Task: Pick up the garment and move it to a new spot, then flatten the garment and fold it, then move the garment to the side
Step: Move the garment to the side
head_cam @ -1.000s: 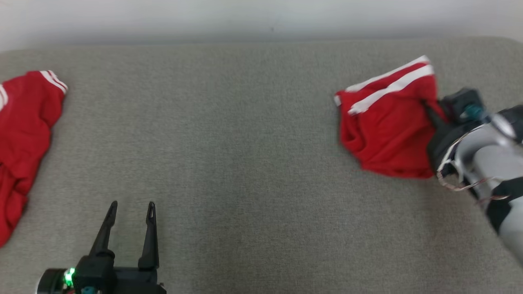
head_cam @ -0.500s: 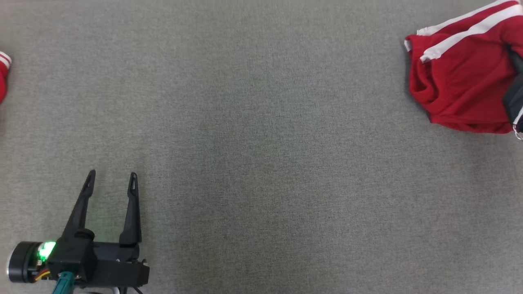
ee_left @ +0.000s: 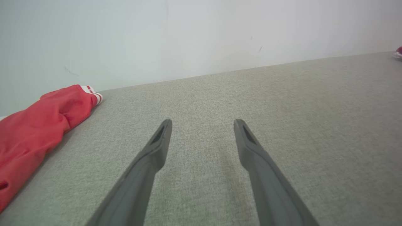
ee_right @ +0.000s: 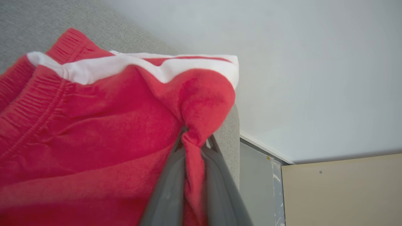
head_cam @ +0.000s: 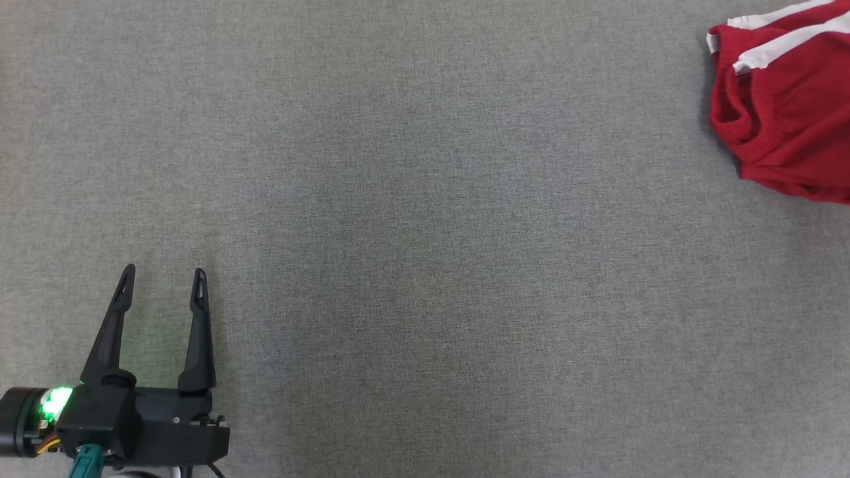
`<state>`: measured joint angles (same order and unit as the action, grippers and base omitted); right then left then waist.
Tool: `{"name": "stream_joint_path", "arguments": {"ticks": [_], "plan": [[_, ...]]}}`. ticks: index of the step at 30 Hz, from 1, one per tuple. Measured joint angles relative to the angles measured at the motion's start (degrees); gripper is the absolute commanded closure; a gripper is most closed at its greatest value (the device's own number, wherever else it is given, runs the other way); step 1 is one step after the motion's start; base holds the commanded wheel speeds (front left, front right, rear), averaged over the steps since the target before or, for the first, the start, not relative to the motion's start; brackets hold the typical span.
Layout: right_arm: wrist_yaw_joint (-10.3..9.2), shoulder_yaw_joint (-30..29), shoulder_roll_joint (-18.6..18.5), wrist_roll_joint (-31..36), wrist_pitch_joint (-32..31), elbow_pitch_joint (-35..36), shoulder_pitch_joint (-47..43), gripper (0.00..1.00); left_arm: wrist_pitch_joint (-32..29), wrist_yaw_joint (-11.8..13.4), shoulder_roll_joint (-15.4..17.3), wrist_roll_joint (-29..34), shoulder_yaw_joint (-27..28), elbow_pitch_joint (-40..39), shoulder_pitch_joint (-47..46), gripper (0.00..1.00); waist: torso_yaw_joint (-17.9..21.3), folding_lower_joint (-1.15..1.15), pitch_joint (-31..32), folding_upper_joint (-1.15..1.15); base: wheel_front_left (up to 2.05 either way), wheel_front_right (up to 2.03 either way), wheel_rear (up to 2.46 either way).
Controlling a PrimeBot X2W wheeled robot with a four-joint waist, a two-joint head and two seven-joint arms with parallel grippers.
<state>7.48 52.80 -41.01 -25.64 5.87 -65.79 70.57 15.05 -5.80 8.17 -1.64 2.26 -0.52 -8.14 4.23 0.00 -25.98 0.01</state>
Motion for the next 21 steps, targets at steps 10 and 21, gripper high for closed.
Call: {"name": "stream_joint_path", "arguments": {"ticks": [10,21], "plan": [[0.00,0.2,1.1,-0.8,2.6,-2.3,1.1,0.00,0.0,0.3,0.0,0.0,0.3,0.5,0.0,0.00,-0.1,0.00,0.7,-0.01,0.00,0.00,0.00],[0.00,-10.0,6.9,-7.9,9.0,0.7,-4.0,0.00,0.0,1.0,-2.0,-0.9,0.2,3.0,3.9,0.00,-0.1,-0.01,7.0,-0.01,0.00,0.00,0.00]]}}
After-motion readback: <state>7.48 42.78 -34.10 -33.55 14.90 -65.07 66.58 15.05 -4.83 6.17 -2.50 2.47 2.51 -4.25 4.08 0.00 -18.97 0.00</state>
